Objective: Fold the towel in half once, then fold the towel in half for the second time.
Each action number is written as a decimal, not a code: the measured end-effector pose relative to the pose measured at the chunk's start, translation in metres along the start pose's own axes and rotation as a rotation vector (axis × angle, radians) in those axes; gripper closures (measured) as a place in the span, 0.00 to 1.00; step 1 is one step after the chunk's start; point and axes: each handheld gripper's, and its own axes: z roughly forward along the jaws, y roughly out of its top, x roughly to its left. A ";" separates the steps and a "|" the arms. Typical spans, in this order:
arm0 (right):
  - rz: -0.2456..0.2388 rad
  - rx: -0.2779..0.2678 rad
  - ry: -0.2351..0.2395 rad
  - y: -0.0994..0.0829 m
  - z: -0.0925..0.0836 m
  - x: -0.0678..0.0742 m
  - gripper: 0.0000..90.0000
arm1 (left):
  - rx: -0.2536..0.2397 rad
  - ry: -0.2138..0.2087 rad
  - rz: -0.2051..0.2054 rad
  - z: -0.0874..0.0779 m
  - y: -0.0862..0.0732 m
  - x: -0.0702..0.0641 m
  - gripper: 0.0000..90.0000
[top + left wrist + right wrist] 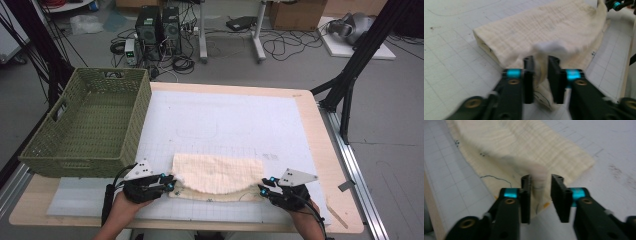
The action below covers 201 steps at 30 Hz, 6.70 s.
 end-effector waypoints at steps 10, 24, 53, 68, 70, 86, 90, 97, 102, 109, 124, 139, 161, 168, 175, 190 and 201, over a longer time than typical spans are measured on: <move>0.098 -0.109 -0.080 0.001 -0.019 -0.019 0.68 | -0.096 0.051 -0.056 -0.002 0.016 0.020 0.52; 0.065 0.020 0.053 0.018 0.038 -0.008 0.72 | -0.030 0.106 -0.095 0.039 0.030 0.037 0.57; 0.113 0.103 -0.082 0.039 0.066 -0.058 0.64 | 0.100 0.134 -0.112 0.075 0.042 0.061 0.60; 0.070 0.032 -0.205 0.055 0.077 -0.061 0.95 | -0.031 0.286 -0.092 0.078 0.062 0.068 0.96; 0.087 0.025 -0.236 0.059 0.082 -0.066 0.95 | -0.040 0.293 -0.099 0.081 0.066 0.071 0.96; 0.094 -0.026 -0.205 0.055 0.066 -0.053 0.62 | -0.024 0.170 -0.080 0.060 0.054 0.052 0.54; 0.093 -0.029 -0.189 0.046 0.053 -0.045 0.62 | 0.001 0.148 -0.077 0.053 0.046 0.046 0.57; 0.095 -0.023 -0.158 0.030 0.032 -0.030 0.64 | 0.036 0.141 -0.085 0.046 0.026 0.037 0.64; 0.118 -0.020 -0.090 0.017 0.017 -0.021 0.65 | 0.079 0.119 -0.090 0.044 0.016 0.030 0.67; 0.066 0.052 -0.031 0.012 0.029 -0.012 0.90 | 0.084 0.141 -0.048 0.041 0.015 0.022 0.96; 0.040 0.067 -0.069 0.011 0.022 -0.014 0.84 | 0.080 0.134 -0.082 0.030 0.011 0.016 0.81; 0.171 -0.150 -0.172 0.012 -0.008 -0.027 0.30 | -0.175 0.167 -0.041 0.016 0.029 0.027 0.19; 0.195 -0.175 -0.218 0.012 -0.016 -0.031 0.13 | -0.191 0.124 -0.023 0.016 0.028 0.028 0.21; 0.192 -0.167 -0.211 0.011 -0.014 -0.032 0.13 | -0.190 0.129 -0.025 0.018 0.028 0.027 0.22; 0.189 -0.160 -0.208 0.009 -0.016 -0.032 0.13 | -0.183 0.134 -0.028 0.020 0.032 0.029 0.22; 0.183 -0.154 -0.191 0.012 -0.010 -0.031 0.13 | -0.107 0.202 -0.072 0.046 0.065 0.060 0.33; 0.189 -0.149 -0.191 0.011 -0.010 -0.031 0.14 | -0.025 0.227 -0.089 0.073 0.067 0.074 0.44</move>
